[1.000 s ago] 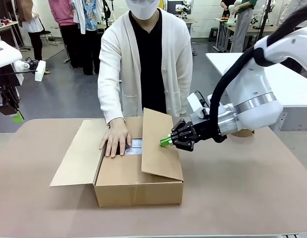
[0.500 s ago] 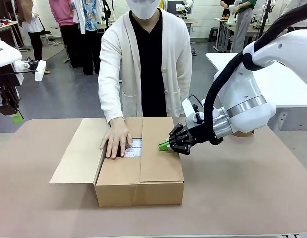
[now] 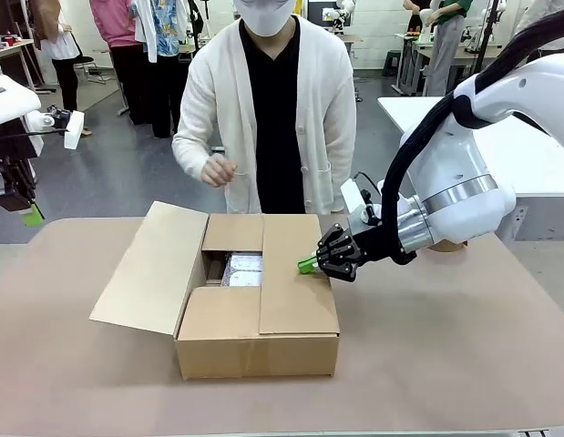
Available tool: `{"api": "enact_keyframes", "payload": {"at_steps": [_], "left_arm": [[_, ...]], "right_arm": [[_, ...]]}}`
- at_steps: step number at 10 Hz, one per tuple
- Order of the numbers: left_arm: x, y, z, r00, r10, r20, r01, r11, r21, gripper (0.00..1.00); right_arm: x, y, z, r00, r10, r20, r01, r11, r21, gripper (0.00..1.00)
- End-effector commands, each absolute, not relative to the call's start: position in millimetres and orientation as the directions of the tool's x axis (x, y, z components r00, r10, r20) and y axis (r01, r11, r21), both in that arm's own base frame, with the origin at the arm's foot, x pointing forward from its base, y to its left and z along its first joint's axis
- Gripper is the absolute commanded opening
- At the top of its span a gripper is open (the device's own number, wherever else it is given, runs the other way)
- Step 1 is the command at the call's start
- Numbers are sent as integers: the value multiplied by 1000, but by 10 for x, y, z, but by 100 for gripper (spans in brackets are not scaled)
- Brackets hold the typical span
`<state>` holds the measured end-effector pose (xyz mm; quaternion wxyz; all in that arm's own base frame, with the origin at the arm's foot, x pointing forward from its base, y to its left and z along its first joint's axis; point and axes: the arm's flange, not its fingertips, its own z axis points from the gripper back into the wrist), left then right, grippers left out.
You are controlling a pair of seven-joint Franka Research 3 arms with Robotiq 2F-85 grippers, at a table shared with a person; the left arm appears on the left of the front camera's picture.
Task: Wrap the clocks to prevent damage.
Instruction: Push the right (or left) flap of the Package Box to close it, then push the left (or right) flap of the Package Box to close it.
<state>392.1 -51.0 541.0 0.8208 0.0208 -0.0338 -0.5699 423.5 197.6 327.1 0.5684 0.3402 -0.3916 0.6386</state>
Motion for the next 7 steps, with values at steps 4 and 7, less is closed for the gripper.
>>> {"api": "enact_keyframes", "payload": {"at_steps": [4, 7], "left_arm": [[3903, -512, 5406, 360, -932, 38, 930, 362, 65, 0], [3903, -512, 5406, 360, -932, 38, 930, 362, 65, 0]], "right_arm": [[4229, 1978, 3225, -116, 466, 877, -993, -45, -108, 1], [4229, 1978, 3225, -116, 466, 877, -993, -45, -108, 1]]}}
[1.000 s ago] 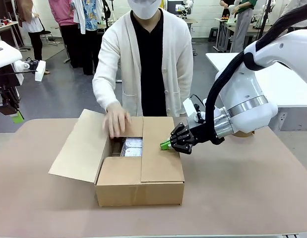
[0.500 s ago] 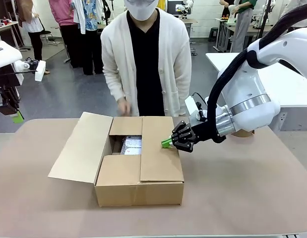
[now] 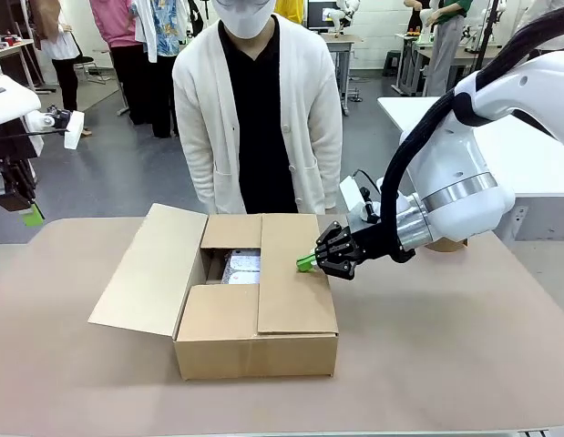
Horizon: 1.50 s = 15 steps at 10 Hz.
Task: Wrap the clocks to prevent damage.
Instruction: Push the left (or right) flap of the Package Box to close it.
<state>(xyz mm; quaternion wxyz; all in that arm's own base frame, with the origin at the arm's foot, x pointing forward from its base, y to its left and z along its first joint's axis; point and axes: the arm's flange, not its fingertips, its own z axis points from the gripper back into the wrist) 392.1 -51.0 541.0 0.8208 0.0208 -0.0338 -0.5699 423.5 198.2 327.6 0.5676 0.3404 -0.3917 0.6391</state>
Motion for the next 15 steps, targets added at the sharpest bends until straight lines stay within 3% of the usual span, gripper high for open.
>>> {"api": "enact_keyframes", "payload": {"at_steps": [1, 3, 4, 5, 6, 7, 9, 11, 15], "left_arm": [[3903, -512, 5406, 360, -932, 38, 930, 362, 65, 0], [3921, -510, 5410, 348, -937, 32, 934, 350, 73, 0], [4286, -389, 5216, 58, -997, 47, 988, 64, 138, 0], [4546, -275, 4961, -153, -980, 126, 983, -137, 122, 0], [4719, -158, 4713, -326, -924, 200, 938, -289, 191, 0], [4793, -83, 4480, -348, -895, 280, 934, -305, 188, 0], [4911, 168, 4225, -265, -776, 573, 962, -255, 100, 0], [4756, 333, 4001, -84, -654, 752, 994, -109, 16, 0], [4508, 253, 3964, 92, -624, 776, 995, 33, -92, 0]], "right_arm": [[4229, 1978, 3225, -116, 466, 877, -993, -45, -108, 1], [4229, 1978, 3225, -116, 466, 877, -993, -45, -108, 1], [4229, 1978, 3225, -116, 466, 877, -993, -45, -108, 1], [4229, 1978, 3225, -116, 466, 877, -993, -45, -108, 1], [4229, 1978, 3225, -116, 466, 877, -993, -45, -108, 1], [4229, 1978, 3225, -116, 466, 877, -993, -45, -108, 1], [4229, 1978, 3225, -116, 466, 877, -993, -45, -108, 1], [4229, 1978, 3225, -116, 466, 877, -993, -45, -108, 1], [4229, 1978, 3225, -116, 466, 877, -993, -45, -108, 1]]}}
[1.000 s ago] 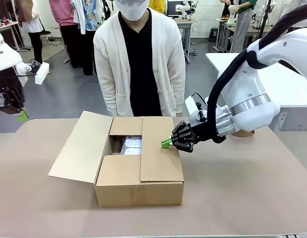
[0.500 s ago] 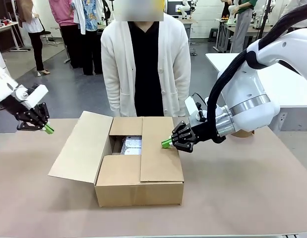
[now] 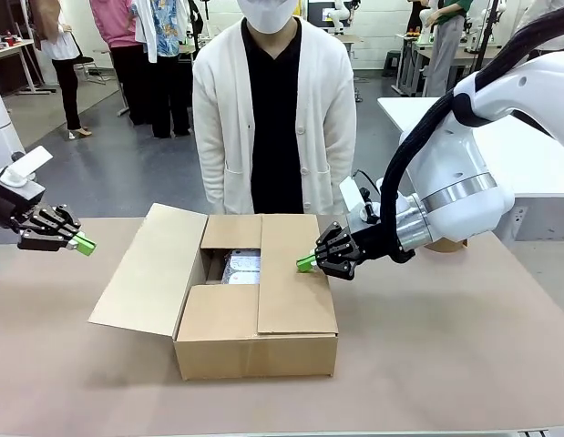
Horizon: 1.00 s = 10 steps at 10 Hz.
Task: Wrap the clocks to prevent damage.
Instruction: Push the left (or right) flap of the Package Box to close it.
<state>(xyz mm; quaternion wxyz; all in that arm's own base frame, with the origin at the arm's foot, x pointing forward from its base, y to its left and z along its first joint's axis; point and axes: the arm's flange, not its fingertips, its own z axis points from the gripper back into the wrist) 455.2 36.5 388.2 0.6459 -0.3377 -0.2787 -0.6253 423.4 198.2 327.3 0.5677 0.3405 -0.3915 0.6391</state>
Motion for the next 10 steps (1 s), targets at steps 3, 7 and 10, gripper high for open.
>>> {"api": "enact_keyframes", "payload": {"at_steps": [3, 7, 10], "left_arm": [[4554, 390, 3887, 14, -614, 789, 998, -42, -51, 0], [4751, 219, 3280, 72, -445, 893, 997, 38, -62, 0], [4764, 96, 3027, 74, -336, 939, 997, 2, -78, 0]], "right_arm": [[4229, 1978, 3225, -116, 466, 877, -993, -45, -108, 1], [4229, 1978, 3225, -116, 466, 877, -993, -45, -108, 1], [4229, 1978, 3225, -116, 466, 877, -993, -45, -108, 1]]}}
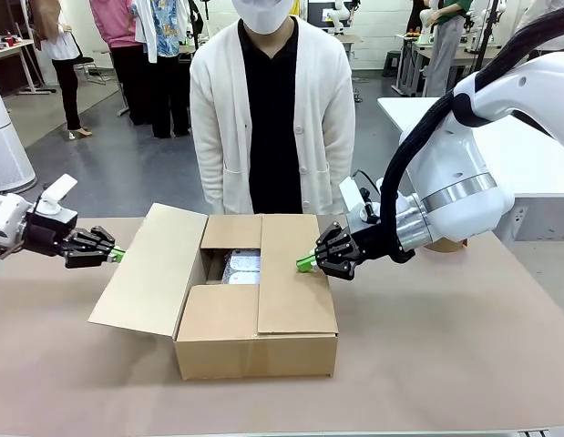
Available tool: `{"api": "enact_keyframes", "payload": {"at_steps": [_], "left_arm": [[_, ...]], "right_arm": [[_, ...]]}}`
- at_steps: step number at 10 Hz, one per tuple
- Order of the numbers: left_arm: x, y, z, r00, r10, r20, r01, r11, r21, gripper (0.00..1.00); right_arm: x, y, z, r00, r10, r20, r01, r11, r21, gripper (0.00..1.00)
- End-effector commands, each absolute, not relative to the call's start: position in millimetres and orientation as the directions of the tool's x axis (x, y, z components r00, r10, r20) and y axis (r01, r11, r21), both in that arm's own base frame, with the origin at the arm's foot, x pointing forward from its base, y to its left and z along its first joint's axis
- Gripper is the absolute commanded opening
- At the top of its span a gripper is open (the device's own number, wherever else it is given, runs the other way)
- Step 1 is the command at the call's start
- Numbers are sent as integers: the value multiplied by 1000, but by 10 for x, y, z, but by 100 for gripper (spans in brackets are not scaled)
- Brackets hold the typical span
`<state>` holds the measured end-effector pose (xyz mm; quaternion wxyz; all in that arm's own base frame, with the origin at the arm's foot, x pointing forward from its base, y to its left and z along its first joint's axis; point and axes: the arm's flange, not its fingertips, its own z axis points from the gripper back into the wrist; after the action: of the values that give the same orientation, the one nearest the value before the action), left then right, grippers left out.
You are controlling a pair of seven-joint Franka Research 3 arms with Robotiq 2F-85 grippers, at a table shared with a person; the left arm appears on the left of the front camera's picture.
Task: Wrap the clocks to prevent damage.
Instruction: Push the left (or right) flap of the Package Box to close it.
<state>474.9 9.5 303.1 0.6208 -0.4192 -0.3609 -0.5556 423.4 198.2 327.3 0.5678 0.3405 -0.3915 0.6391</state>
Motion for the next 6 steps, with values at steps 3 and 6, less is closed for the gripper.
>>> {"api": "enact_keyframes", "payload": {"at_steps": [3, 6], "left_arm": [[4833, -182, 2974, 67, -210, 975, 984, -149, -100, 0], [4830, -463, 3030, 64, -177, 982, 976, -193, -98, 0]], "right_arm": [[4229, 1978, 3225, -116, 466, 877, -993, -45, -108, 1], [4229, 1978, 3225, -116, 466, 877, -993, -45, -108, 1]]}}
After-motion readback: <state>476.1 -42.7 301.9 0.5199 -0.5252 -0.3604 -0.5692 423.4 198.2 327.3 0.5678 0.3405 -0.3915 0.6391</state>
